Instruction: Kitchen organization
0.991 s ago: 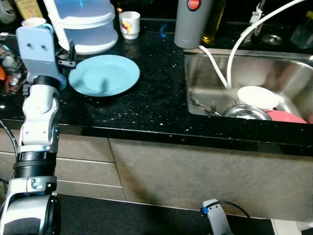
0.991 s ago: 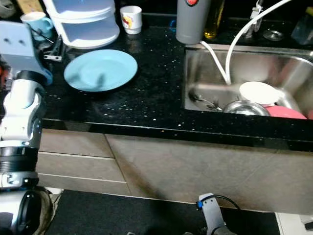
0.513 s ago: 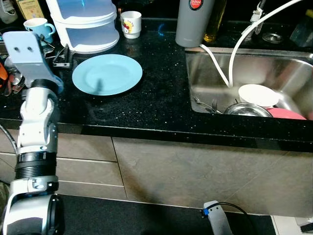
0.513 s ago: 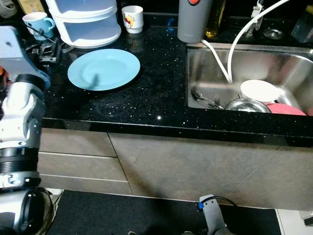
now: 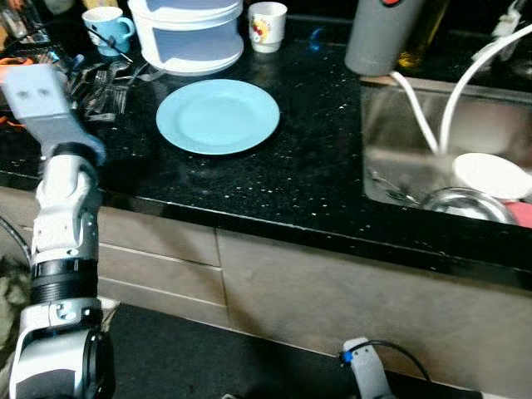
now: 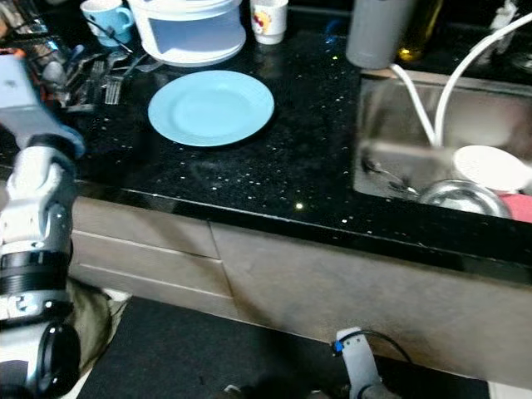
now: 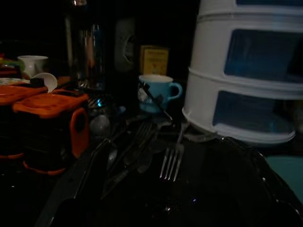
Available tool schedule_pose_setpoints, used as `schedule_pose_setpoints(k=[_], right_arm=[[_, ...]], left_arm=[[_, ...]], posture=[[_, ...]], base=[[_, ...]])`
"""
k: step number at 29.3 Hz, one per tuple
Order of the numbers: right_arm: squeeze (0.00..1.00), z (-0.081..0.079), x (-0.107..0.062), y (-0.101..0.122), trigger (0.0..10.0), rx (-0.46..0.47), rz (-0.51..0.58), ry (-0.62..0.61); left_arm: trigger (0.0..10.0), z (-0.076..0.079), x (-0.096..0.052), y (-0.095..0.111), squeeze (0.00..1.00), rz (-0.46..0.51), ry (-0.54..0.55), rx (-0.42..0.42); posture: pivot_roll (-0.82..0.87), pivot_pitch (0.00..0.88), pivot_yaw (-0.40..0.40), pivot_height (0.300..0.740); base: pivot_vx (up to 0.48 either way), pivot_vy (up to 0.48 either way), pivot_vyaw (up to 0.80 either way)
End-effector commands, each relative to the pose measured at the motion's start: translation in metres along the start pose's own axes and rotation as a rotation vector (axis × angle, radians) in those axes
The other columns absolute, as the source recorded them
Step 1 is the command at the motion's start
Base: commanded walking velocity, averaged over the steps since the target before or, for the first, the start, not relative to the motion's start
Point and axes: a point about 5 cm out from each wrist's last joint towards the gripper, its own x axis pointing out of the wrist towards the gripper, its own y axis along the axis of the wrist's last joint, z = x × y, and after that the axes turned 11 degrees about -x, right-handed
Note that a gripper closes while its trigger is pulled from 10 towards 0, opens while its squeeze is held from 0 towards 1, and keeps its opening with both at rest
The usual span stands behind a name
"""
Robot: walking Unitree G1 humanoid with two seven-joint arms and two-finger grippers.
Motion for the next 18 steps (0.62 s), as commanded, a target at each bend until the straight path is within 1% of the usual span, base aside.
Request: schedule_pose_setpoints(k=[1,2,3,4,6,8,9,10,11,13,15,16,17,18], right_arm=[[0.0,-0.006,-0.002,-0.014,10.0,0.022,-0.041,0.013],[0.0,-0.006,-0.002,-0.014,10.0,0.021,-0.043,0.012],[0.0,-0.006,-0.002,-0.014,10.0,0.021,-0.043,0.012],[0.0,-0.006,-0.002,-0.014,10.0,0.021,-0.043,0.012],[0.0,-0.006,-0.002,-0.015,10.0,0.021,-0.044,0.011],[0.0,-0.006,-0.002,-0.015,10.0,0.02,-0.044,0.01],[0.0,-0.005,-0.002,-0.015,10.0,0.018,-0.046,0.009],[0.0,-0.005,-0.002,-0.015,10.0,0.018,-0.047,0.009],[0.0,-0.005,-0.002,-0.015,10.0,0.018,-0.047,0.009],[0.0,-0.005,-0.002,-0.016,10.0,0.017,-0.049,0.009],[0.0,-0.005,-0.002,-0.016,10.0,0.017,-0.05,0.008],[0.0,-0.005,-0.002,-0.016,10.0,0.017,-0.05,0.008],[0.0,-0.005,-0.003,-0.016,10.0,0.018,-0.051,0.008],[0.0,-0.004,-0.003,-0.017,10.0,0.016,-0.053,0.006]], left_arm=[[10.0,-0.002,0.002,-0.004,0.0,-0.031,0.005,-0.013],[10.0,-0.004,0.005,-0.007,0.0,-0.066,-0.002,-0.115],[10.0,-0.004,0.005,-0.007,0.0,-0.066,-0.002,-0.115],[10.0,-0.003,0.006,-0.009,0.0,-0.085,-0.012,-0.166],[10.0,0.001,0.009,-0.013,0.0,-0.129,-0.04,-0.297],[10.0,0.004,0.011,-0.016,0.0,-0.159,-0.048,-0.375],[10.0,0.004,0.013,-0.021,0.0,-0.197,-0.029,-0.423],[10.0,0.003,0.014,-0.025,0.0,-0.221,-0.011,-0.447],[10.0,0.003,0.014,-0.025,0.0,-0.221,-0.011,-0.447],[10.0,0.004,0.016,-0.031,0.0,-0.27,0.024,-0.519],[10.0,0.004,0.018,-0.035,0.0,-0.302,0.054,-0.527],[10.0,0.004,0.018,-0.035,0.0,-0.302,0.054,-0.527],[10.0,0.003,0.018,-0.038,0.0,-0.33,0.074,-0.526],[10.0,0.004,0.019,-0.042,0.0,-0.375,0.089,-0.569]], posture=[[0.03,0.209,0.005,0.74],[0.03,0.21,0.005,0.74],[0.03,0.21,0.005,0.74],[0.03,0.21,0.005,0.74],[0.02,0.212,0.005,0.74],[0.02,0.214,0.004,0.74],[0.02,0.221,0.004,0.74],[0.02,0.221,-0.001,0.74],[0.02,0.221,-0.001,0.74],[0.01,0.22,-0.001,0.74],[0.01,0.22,0.001,0.74],[0.01,0.22,0.001,0.74],[0.01,0.224,0.002,0.74],[0.01,0.222,0.0,0.74]], base=[[0.0,0.0,0.0],[0.0,0.0,0.0],[0.0,0.0,0.0],[0.0,0.0,0.0],[0.0,0.0,0.0],[0.0,0.0,0.0],[0.0,0.0,0.0],[0.0,0.0,0.0],[0.0,0.0,0.0],[0.0,0.0,0.0],[0.0,0.0,0.0],[0.0,0.0,0.0],[0.0,0.0,0.0],[0.0,0.0,0.0]])
